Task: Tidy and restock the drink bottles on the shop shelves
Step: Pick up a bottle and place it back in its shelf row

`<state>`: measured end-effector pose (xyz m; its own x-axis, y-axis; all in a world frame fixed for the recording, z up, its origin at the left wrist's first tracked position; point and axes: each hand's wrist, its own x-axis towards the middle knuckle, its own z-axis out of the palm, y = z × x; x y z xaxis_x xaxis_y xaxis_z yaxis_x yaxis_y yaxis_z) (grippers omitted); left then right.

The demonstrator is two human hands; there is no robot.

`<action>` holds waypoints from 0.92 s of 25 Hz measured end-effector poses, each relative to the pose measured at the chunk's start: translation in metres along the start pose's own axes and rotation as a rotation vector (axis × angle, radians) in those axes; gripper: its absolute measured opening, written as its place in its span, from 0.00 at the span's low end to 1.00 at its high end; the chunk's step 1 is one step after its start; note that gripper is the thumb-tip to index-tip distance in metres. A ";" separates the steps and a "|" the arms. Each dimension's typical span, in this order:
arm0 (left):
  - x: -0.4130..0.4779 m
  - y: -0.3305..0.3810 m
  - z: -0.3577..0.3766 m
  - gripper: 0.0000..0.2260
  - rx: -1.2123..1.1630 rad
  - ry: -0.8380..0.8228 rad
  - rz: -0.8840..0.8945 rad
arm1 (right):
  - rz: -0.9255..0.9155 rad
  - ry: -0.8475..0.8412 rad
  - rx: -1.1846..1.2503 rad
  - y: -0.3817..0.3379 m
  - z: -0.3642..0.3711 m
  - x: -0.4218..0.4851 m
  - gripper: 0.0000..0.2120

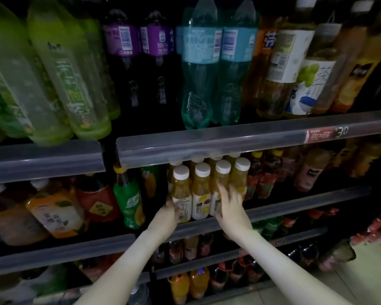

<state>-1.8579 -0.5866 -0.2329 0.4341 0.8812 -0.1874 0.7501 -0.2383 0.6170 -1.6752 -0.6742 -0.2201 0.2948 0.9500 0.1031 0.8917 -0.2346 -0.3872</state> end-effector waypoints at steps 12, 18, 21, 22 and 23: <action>-0.085 0.108 -0.012 0.30 0.090 0.761 0.367 | -0.488 0.368 0.204 -0.030 -0.071 -0.016 0.33; -0.110 0.111 -0.060 0.26 0.164 0.863 0.311 | -0.571 0.358 0.343 -0.083 -0.090 -0.019 0.29; -0.127 0.092 -0.060 0.26 0.171 0.812 0.225 | -0.617 0.277 0.366 -0.103 -0.074 -0.032 0.26; -0.131 0.086 -0.062 0.25 0.165 0.812 0.218 | -0.621 0.265 0.381 -0.110 -0.072 -0.036 0.26; -0.135 0.081 -0.067 0.24 0.166 0.822 0.230 | -0.621 0.275 0.403 -0.117 -0.072 -0.039 0.25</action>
<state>-1.8891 -0.6977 -0.1064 0.1336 0.8041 0.5793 0.7792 -0.4465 0.4399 -1.7662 -0.6985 -0.1125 -0.0954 0.7855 0.6115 0.7434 0.4648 -0.4810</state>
